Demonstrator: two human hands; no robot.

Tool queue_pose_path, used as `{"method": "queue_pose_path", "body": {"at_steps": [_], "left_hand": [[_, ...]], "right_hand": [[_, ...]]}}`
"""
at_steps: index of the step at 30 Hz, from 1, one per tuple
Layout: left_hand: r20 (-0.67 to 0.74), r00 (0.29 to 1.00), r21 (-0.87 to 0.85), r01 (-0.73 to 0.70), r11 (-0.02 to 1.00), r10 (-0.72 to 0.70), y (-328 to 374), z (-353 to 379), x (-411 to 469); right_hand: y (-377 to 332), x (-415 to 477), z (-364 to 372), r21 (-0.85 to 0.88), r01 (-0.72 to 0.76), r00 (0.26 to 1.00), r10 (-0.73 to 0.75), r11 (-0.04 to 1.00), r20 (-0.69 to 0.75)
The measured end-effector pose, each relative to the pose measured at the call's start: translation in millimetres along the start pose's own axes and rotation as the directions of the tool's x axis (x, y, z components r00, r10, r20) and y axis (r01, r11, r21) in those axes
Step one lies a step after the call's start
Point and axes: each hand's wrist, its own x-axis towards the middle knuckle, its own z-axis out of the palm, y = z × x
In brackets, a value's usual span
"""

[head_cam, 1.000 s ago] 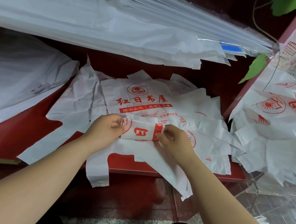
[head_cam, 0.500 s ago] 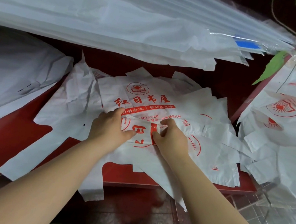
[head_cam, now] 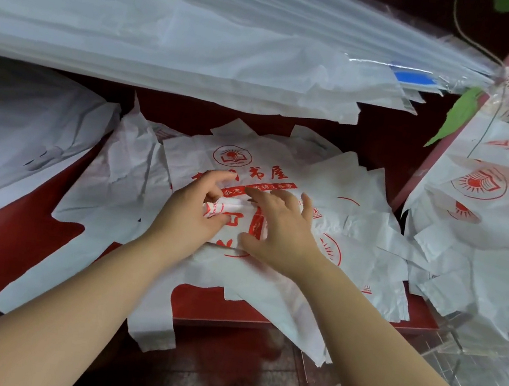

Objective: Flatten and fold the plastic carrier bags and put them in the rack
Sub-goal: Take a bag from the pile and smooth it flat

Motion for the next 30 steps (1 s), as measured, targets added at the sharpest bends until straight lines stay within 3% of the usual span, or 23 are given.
{"method": "queue_pose_path", "body": {"at_steps": [3, 6, 9, 14, 18, 21, 23, 27, 30], "left_hand": [[0.013, 0.995, -0.074, -0.101, 0.992, 0.103, 18.8, -8.2, -10.6], [-0.038, 0.986, -0.166, -0.169, 0.972, 0.165, 36.7, -12.2, -27.2], [-0.046, 0.996, -0.229, -0.088, 0.97, 0.079, 44.4, -8.3, -47.2], [0.08, 0.996, -0.341, 0.053, 0.939, -0.027, 64.7, 18.7, -75.5], [0.137, 0.99, -0.204, 0.009, 0.979, 0.019, 89.0, 47.1, -86.3], [0.239, 0.968, -0.026, -0.076, 0.997, 0.08, 107.2, 76.2, -93.9], [0.314, 0.943, 0.04, -0.128, 0.991, 0.11, 120.0, 98.3, -98.4], [0.398, 0.909, 0.082, -0.172, 0.982, 0.126, 140.6, 141.7, -106.5], [0.447, 0.886, 0.07, -0.17, 0.983, 0.121, 146.2, 169.4, -111.9]], "right_hand": [[-10.8, -4.4, -13.9, 0.161, 0.114, 0.991, -0.102, 0.98, -0.081], [-18.8, -16.4, -31.2, 0.295, 0.15, 0.988, -0.135, 0.944, -0.07], [-15.7, -38.5, -47.2, 0.452, 0.06, 0.998, -0.047, 0.89, -0.04], [7.9, -87.9, -59.8, 0.628, -0.088, 0.995, 0.097, 0.774, 0.021], [32.3, -132.0, -71.2, 0.656, -0.139, 0.987, 0.159, 0.742, 0.03], [59.7, -165.4, -92.6, 0.645, -0.117, 0.979, 0.197, 0.755, -0.053], [76.6, -183.4, -107.2, 0.585, -0.148, 0.983, 0.181, 0.798, 0.002], [103.2, -205.2, -115.8, 0.233, -0.215, 0.969, 0.178, 0.949, 0.17], [120.6, -215.4, -112.0, 0.136, -0.259, 0.957, 0.234, 0.956, 0.173]]}}
